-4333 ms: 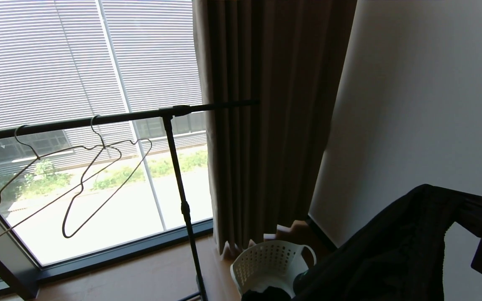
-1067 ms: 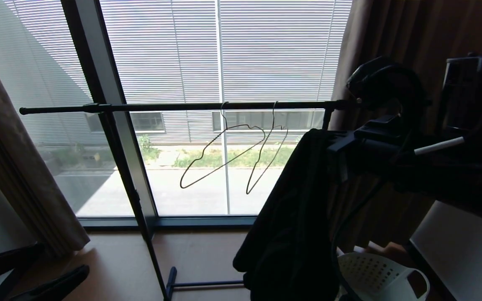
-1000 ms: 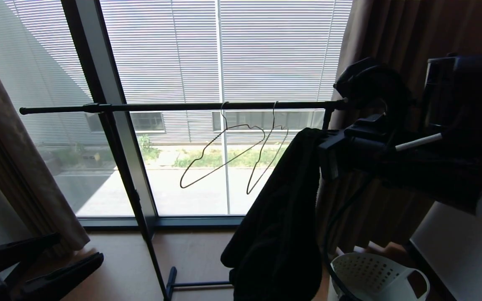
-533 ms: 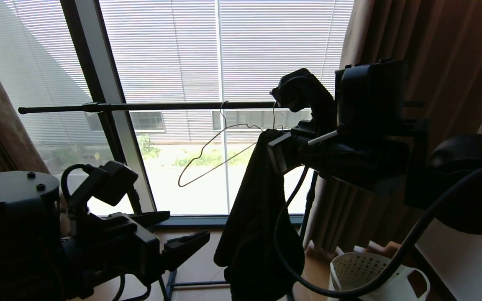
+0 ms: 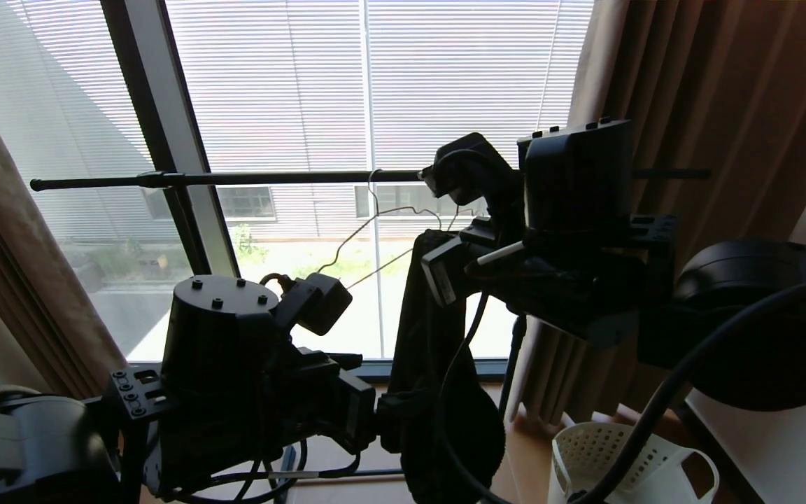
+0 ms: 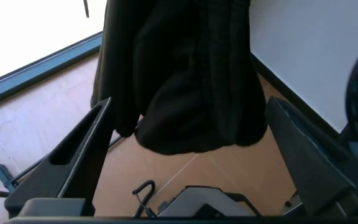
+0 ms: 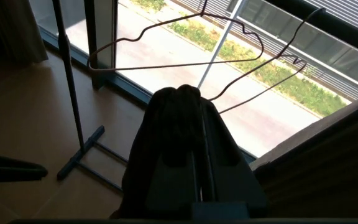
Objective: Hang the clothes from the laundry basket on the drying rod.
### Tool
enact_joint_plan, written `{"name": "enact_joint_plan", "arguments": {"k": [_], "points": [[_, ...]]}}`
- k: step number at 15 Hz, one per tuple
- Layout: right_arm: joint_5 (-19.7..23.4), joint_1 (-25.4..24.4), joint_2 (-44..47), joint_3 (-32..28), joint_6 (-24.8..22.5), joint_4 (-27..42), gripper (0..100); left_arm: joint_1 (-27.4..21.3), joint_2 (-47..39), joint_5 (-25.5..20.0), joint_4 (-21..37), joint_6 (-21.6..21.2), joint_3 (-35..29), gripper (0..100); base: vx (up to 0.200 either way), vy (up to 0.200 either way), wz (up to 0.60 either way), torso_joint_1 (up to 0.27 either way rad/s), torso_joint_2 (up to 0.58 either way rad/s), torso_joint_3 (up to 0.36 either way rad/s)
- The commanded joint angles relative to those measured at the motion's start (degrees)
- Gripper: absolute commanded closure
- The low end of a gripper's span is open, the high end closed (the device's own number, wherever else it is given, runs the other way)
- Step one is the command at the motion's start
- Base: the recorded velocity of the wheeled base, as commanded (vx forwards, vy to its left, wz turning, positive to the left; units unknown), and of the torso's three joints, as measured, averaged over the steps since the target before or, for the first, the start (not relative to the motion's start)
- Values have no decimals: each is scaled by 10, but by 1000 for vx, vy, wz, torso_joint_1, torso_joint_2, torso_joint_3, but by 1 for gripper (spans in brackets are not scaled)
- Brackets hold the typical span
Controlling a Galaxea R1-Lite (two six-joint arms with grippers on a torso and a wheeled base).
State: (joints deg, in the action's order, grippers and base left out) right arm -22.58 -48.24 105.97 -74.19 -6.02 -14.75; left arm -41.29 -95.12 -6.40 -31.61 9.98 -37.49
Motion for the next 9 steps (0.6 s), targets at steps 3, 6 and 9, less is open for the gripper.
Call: {"name": "enact_joint_plan", "arguments": {"k": [3, 6, 9], "points": [[-7, -23, 1, 1, 7, 0, 100, -1, -16, 2, 0, 0, -10, 0, 0, 0, 0, 0, 0, 0], [-8, -28, -9, -1, 10, -1, 100, 12, -42, 14, 0, 1, -21, 0, 0, 0, 0, 0, 0, 0], [-10, -30, -39, 10, 20, 0, 100, 31, -79, 31, 0, 2, -16, 0, 0, 0, 0, 0, 0, 0]]}}
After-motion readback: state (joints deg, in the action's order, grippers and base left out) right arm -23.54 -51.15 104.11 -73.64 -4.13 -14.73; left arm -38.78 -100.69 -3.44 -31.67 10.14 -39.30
